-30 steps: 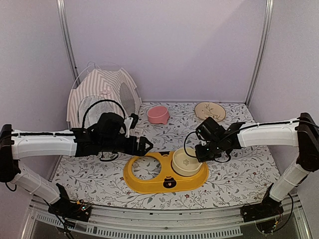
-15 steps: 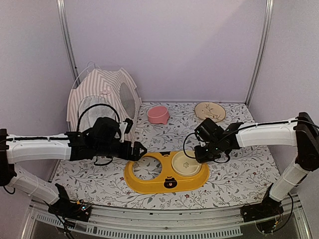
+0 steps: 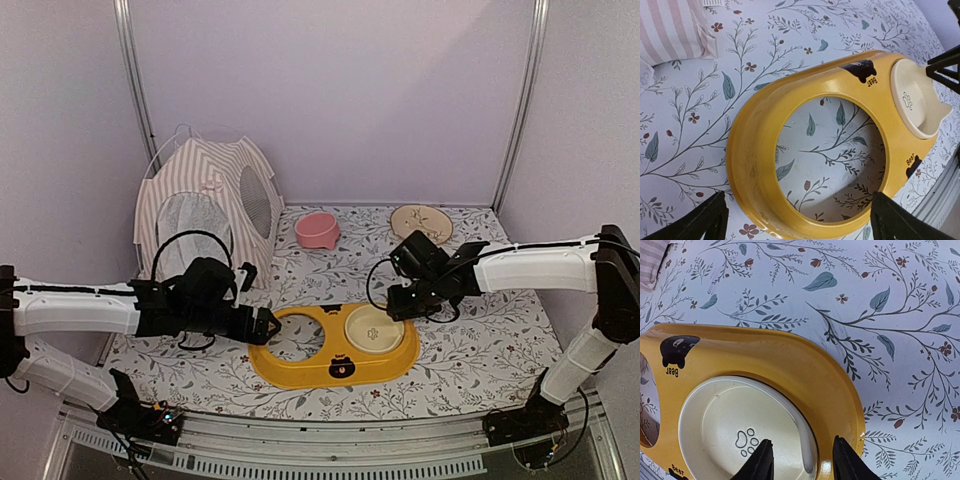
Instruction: Set up the pet tent
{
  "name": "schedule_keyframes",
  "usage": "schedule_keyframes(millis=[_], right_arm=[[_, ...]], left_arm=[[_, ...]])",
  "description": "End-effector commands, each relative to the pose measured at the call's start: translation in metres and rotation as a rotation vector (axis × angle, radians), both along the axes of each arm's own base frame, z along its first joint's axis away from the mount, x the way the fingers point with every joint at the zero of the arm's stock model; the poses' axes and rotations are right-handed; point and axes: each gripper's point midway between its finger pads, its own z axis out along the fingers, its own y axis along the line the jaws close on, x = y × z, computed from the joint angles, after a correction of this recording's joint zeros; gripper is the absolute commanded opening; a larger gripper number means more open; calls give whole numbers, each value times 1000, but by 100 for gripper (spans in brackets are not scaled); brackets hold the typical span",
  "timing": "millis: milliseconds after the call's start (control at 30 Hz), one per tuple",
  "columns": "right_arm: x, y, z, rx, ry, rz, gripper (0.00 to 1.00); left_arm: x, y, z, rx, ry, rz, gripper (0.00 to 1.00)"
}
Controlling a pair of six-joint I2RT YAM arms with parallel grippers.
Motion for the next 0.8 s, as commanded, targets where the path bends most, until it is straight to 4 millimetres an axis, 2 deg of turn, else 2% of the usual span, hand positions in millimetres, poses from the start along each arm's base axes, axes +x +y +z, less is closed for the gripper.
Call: schedule_keyframes(millis=[0,300,500,767], right_arm=[[4,-9,-2,-42,-23,-37,46],[-4,-20,-26,-99,14,-21,56],[-6,-43,-41,-140,46,-47,59],[2,-81,-39,-133,45,-151,64]], left_arm=[[2,8,1,-9,-6,35,99],[13,2,12,7,-43,20,99],[24,-7,25,2,-72,8,99],[40,-24,39,-2,-104,-18,100]])
